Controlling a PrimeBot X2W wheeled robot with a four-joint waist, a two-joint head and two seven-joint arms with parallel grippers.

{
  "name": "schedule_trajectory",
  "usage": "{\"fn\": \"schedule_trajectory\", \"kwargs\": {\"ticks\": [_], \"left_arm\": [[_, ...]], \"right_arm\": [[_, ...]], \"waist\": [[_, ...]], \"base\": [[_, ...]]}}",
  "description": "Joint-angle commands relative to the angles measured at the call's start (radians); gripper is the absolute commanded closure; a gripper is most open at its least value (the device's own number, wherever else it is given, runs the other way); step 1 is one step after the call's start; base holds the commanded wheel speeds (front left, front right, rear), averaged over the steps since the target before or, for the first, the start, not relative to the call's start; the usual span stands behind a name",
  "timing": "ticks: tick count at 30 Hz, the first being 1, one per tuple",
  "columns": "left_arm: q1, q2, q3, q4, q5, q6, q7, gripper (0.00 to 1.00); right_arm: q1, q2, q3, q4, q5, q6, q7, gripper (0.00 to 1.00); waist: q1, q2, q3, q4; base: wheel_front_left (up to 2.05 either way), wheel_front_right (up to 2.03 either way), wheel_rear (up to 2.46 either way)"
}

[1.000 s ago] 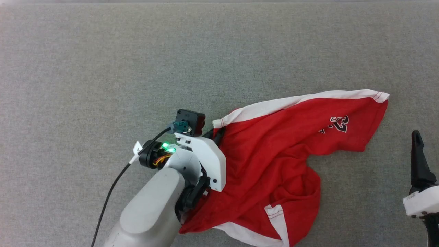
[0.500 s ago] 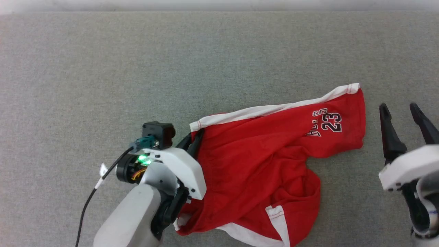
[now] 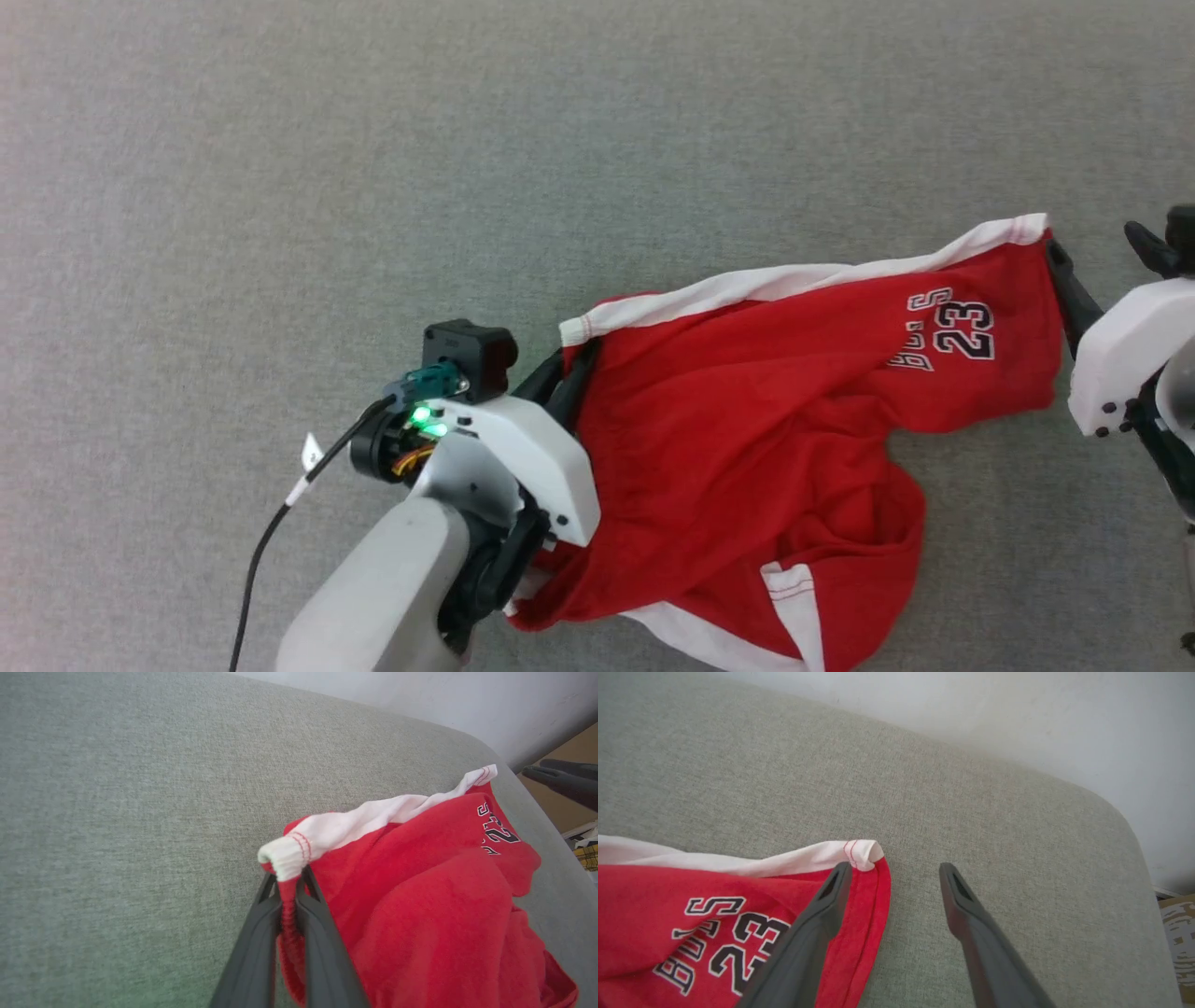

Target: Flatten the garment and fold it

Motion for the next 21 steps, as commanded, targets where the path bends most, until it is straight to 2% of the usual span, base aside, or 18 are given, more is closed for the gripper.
{"fn": "schedule_trajectory", "kwargs": {"ticks": [1, 6, 15, 16, 18, 21], "left_arm": [[-0.023, -0.004, -0.005, 0.001, 0.008, -0.005, -0.001, 1.0], [-0.046, -0.02, -0.019, 0.012, 0.01, -0.014, -0.004, 1.0], [-0.072, -0.037, -0.035, 0.029, 0.01, -0.023, -0.009, 1.0], [-0.073, -0.037, -0.036, 0.032, 0.01, -0.023, -0.01, 1.0], [-0.074, -0.039, -0.036, 0.037, 0.007, -0.023, -0.012, 1.0], [-0.073, -0.04, -0.034, 0.047, 0.002, -0.025, -0.019, 1.0]], "right_arm": [[-0.023, -0.017, 0.014, 0.018, 0.006, -0.001, 0.005, 0.0], [-0.061, -0.072, 0.07, 0.089, 0.026, -0.001, 0.024, 0.0], [-0.12, -0.111, 0.138, 0.181, 0.064, -0.001, 0.015, 0.0], [-0.124, -0.108, 0.143, 0.192, 0.079, -0.001, 0.022, 0.4], [-0.131, -0.1, 0.144, 0.209, 0.103, -0.001, 0.038, 1.0], [-0.139, -0.091, 0.131, 0.224, 0.112, -0.001, 0.037, 1.0]], "waist": [[-0.0001, 0.0001, 0.019, 0.019], [-0.0001, 0.0001, 0.04, 0.041], [-0.0001, 0.0001, 0.073, 0.074], [-0.0001, 0.0001, 0.075, 0.076], [-0.0001, 0.0001, 0.077, 0.078], [-0.0001, 0.0001, 0.072, 0.076]], "base": [[0.0, 0.0, 0.0], [0.0, 0.0, 0.0], [0.0, 0.0, 0.0], [0.0, 0.0, 0.0], [0.0, 0.0, 0.0], [0.0, 0.0, 0.0]]}}
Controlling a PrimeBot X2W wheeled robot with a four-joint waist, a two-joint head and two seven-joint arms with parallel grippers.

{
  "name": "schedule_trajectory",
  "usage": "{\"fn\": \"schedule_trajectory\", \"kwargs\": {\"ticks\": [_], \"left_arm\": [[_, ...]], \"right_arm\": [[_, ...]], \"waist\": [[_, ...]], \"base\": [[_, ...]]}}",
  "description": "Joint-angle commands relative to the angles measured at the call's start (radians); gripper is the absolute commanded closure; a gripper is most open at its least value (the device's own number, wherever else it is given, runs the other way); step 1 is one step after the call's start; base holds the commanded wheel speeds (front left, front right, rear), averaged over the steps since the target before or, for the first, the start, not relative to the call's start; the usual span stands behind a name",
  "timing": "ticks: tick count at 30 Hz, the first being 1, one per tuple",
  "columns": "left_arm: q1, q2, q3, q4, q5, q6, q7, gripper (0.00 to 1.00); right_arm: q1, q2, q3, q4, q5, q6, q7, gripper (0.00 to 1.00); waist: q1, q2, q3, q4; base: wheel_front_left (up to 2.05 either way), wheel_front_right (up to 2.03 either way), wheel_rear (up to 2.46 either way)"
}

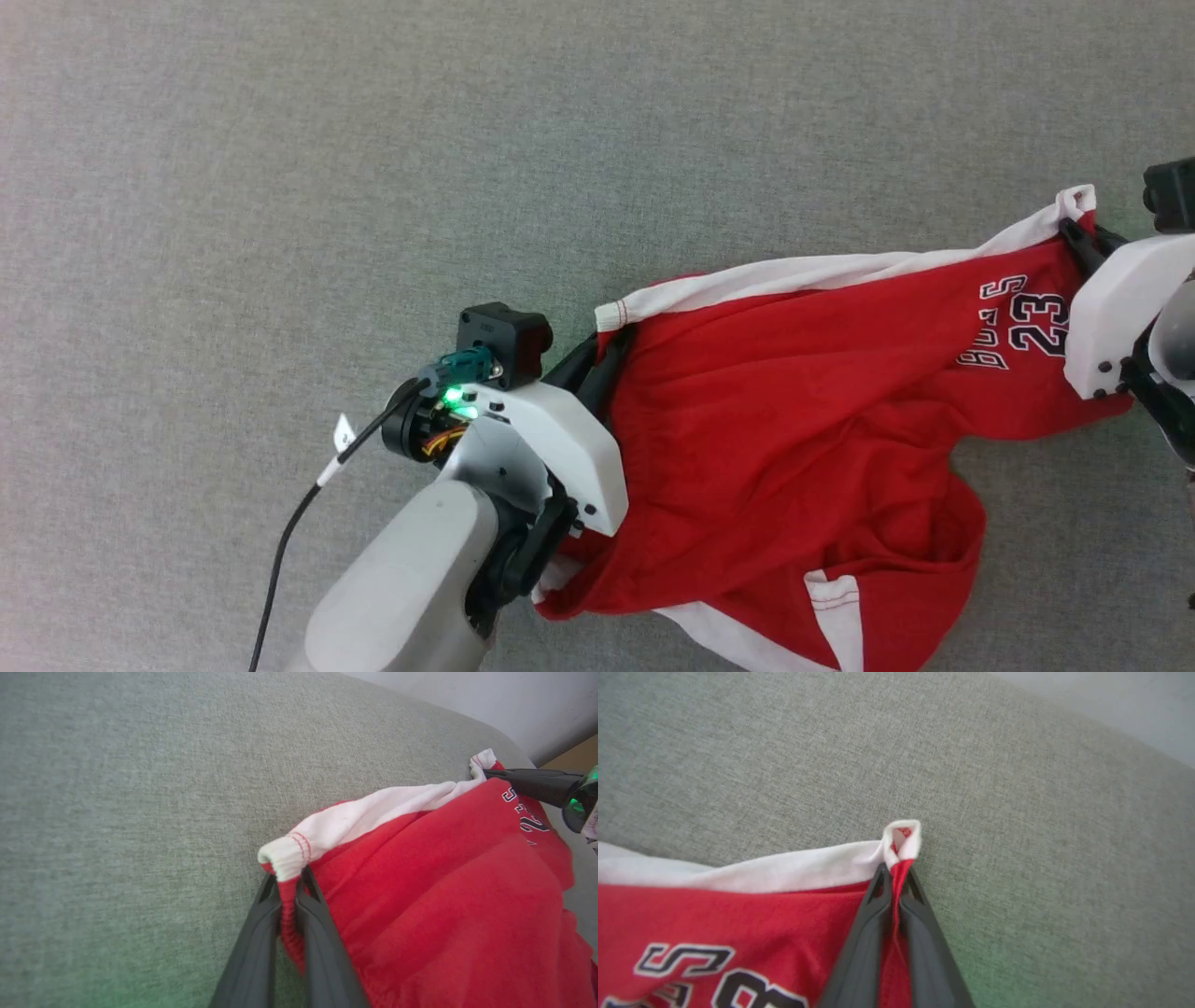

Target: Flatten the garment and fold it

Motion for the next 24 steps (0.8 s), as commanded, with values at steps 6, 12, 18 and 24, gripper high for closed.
{"fn": "schedule_trajectory", "kwargs": {"ticks": [6, 12, 18, 24], "left_arm": [[-0.014, 0.008, 0.034, 0.013, -0.021, -0.006, -0.042, 1.0], [-0.037, 0.041, 0.106, -0.007, -0.036, 0.0, -0.1, 1.0], [-0.125, 0.125, 0.177, -0.018, -0.038, -0.023, -0.101, 1.0], [-0.236, 0.177, 0.224, -0.043, -0.065, -0.042, -0.039, 1.0]], "right_arm": [[-0.012, 0.029, -0.016, 0.017, 0.012, -0.001, -0.049, 1.0], [-0.032, 0.048, -0.015, -0.021, 0.026, -0.001, -0.114, 1.0], [-0.075, 0.086, -0.015, -0.069, 0.038, -0.001, -0.127, 1.0], [-0.154, 0.094, -0.003, -0.102, 0.054, -0.001, -0.089, 1.0]], "waist": [[-0.0001, 0.0001, -0.055, -0.022], [-0.0001, 0.0001, -0.154, -0.051], [-0.0001, 0.0001, -0.275, -0.087], [-0.0001, 0.0001, -0.361, -0.117]], "base": [[0.0, 0.0, 0.0], [0.0, 0.0, 0.0], [0.0, 0.0, 0.0], [0.0, 0.0, 0.0]]}}
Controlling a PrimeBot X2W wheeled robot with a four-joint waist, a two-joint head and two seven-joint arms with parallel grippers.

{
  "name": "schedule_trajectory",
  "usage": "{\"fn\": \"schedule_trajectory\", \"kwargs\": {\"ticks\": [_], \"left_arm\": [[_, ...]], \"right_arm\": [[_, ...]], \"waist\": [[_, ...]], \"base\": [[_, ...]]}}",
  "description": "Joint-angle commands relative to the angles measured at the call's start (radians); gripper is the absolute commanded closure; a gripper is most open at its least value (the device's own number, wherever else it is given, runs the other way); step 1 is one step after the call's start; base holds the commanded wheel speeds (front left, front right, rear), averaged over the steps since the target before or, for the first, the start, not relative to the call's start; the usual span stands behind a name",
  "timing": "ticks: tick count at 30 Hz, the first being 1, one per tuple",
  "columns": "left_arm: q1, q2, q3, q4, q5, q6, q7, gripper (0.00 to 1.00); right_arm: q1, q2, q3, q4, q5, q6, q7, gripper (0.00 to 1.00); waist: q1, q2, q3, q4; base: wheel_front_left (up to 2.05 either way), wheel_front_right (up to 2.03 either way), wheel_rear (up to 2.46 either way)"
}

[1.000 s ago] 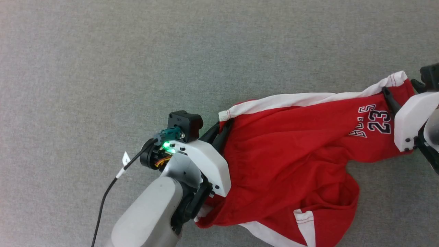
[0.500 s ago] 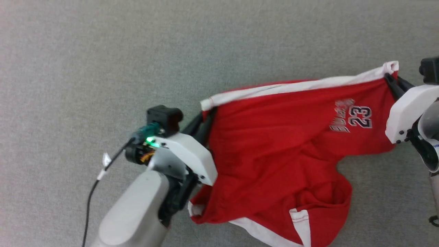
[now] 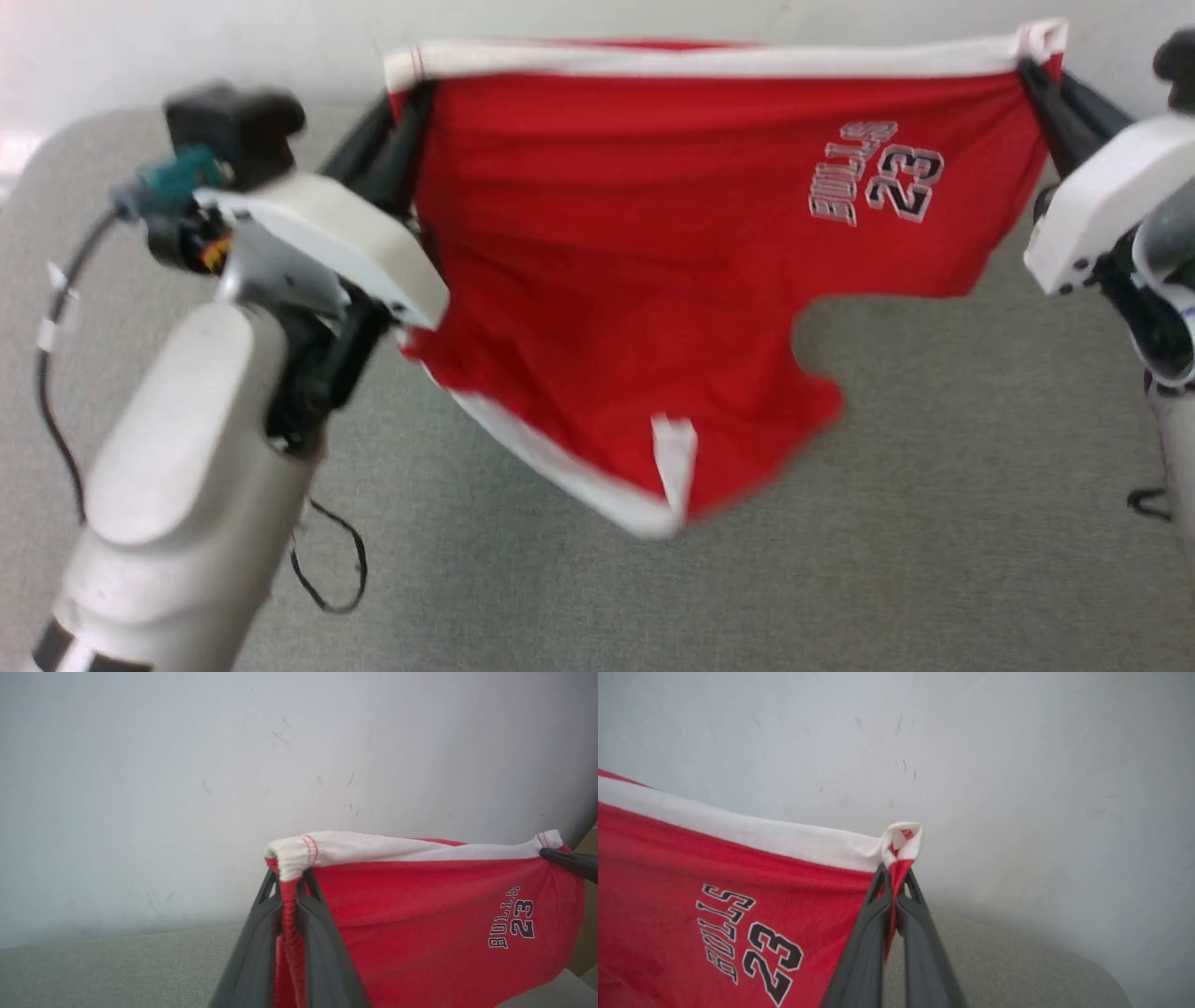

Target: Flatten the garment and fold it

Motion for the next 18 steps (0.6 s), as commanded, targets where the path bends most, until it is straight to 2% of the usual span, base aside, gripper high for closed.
{"fn": "schedule_trajectory", "kwargs": {"ticks": [1, 7, 11, 18], "left_arm": [[-0.042, 0.019, 0.014, -0.008, -0.009, -0.004, 0.028, 1.0], [-0.172, 0.047, 0.021, 0.008, -0.041, -0.011, 0.16, 1.0], [-0.239, 0.051, 0.023, 0.033, -0.047, -0.009, 0.205, 1.0], [-0.379, 0.045, 0.024, 0.103, -0.041, 0.007, 0.265, 1.0]], "right_arm": [[-0.032, -0.008, 0.001, -0.005, 0.005, -0.002, 0.017, 1.0], [-0.137, -0.016, 0.026, -0.012, 0.016, -0.002, 0.081, 1.0], [-0.198, -0.012, 0.036, -0.006, 0.022, -0.002, 0.111, 1.0], [-0.363, 0.002, 0.059, 0.06, 0.008, -0.002, 0.161, 1.0]], "waist": [[0.0002, -0.0001, -0.089, -0.048], [0.0002, -0.0001, -0.103, -0.063], [0.0002, -0.0001, -0.093, -0.07], [0.0002, -0.0001, -0.007, -0.099]], "base": [[0.0, 0.0, 0.0], [0.0, 0.0, 0.0], [0.0, 0.0, 0.0], [0.0, 0.0, 0.0]]}}
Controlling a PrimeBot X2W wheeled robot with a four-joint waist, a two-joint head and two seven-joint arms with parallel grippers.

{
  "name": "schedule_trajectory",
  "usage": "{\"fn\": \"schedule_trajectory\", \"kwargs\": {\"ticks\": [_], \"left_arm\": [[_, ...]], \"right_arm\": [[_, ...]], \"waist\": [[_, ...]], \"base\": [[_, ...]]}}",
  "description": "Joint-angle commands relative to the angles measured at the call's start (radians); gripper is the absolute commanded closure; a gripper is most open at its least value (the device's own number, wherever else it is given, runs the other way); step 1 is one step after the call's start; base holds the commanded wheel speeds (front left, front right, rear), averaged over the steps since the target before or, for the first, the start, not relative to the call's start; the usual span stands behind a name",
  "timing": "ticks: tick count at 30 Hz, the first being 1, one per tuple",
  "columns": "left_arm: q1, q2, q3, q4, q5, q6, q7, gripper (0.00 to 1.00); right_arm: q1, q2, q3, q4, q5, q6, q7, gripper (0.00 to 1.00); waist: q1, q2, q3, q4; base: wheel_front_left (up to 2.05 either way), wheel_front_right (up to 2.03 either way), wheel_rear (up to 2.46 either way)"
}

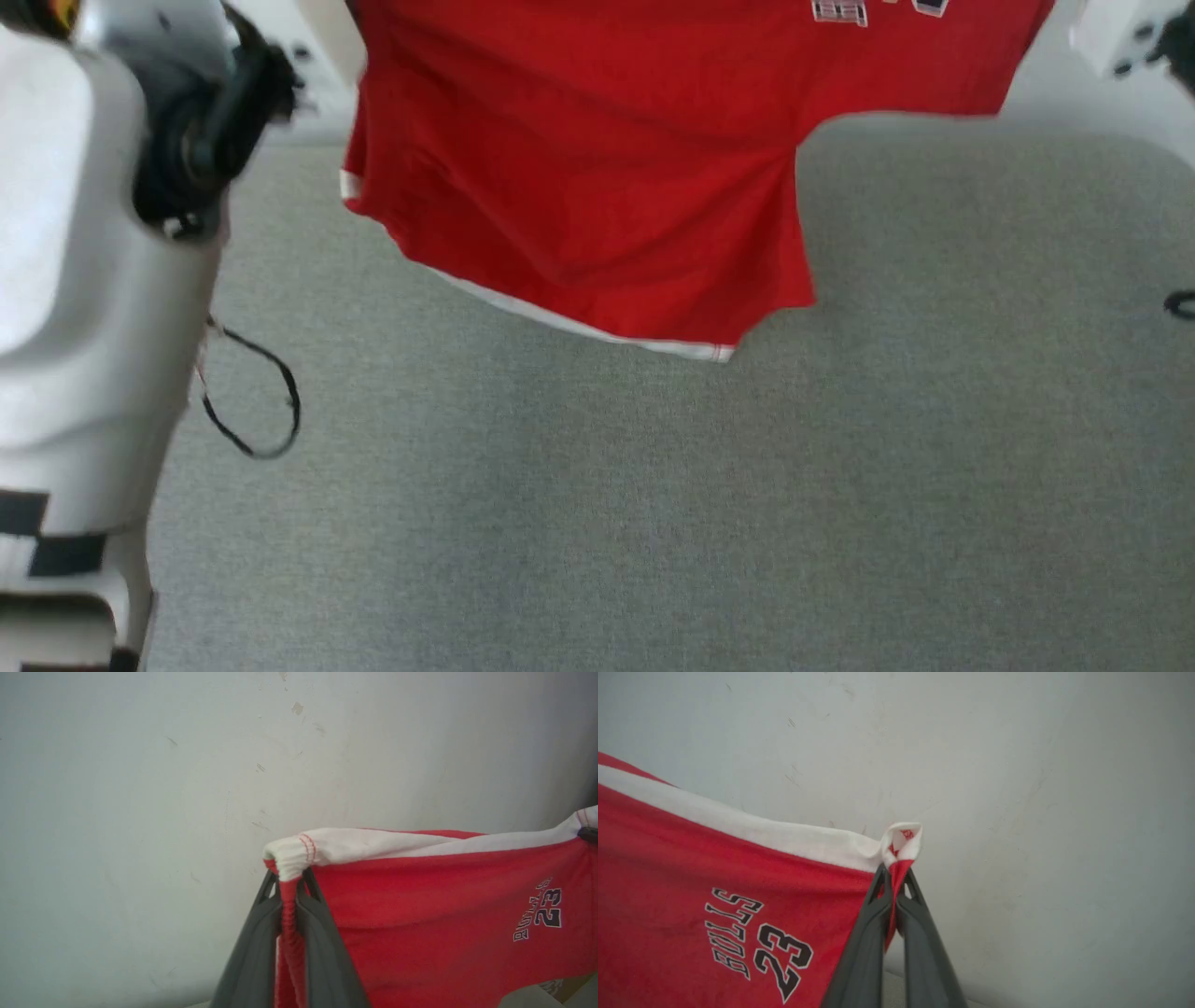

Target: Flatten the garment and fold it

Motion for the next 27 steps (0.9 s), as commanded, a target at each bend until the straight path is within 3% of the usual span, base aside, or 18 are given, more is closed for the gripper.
{"fn": "schedule_trajectory", "kwargs": {"ticks": [1, 9, 13, 27], "left_arm": [[-0.029, 0.002, 0.003, 0.011, 0.011, 0.009, 0.0, 1.0], [-0.265, -0.01, 0.013, 0.105, 0.106, 0.043, -0.085, 1.0], [-0.383, -0.028, 0.015, 0.161, 0.137, 0.033, -0.154, 1.0], [-0.581, -0.104, 0.012, 0.308, 0.146, -0.111, -0.48, 1.0]], "right_arm": [[-0.026, 0.004, 0.007, 0.012, -0.008, -0.002, 0.005, 1.0], [-0.248, 0.013, -0.009, 0.151, -0.088, -0.002, -0.011, 1.0], [-0.362, 0.034, -0.026, 0.216, -0.129, -0.002, -0.061, 1.0], [-0.629, 0.017, -0.001, 0.381, -0.264, -0.002, -0.271, 1.0]], "waist": [[0.0, -0.0001, 0.057, -0.02], [0.0, -0.0001, 0.264, -0.039], [0.0, -0.0001, 0.357, -0.045], [0.0, -0.0001, 0.617, -0.043]], "base": [[0.0, 0.0, 0.0], [0.0, 0.0, 0.0], [0.0, 0.0, 0.0], [0.0, 0.0, 0.0]]}}
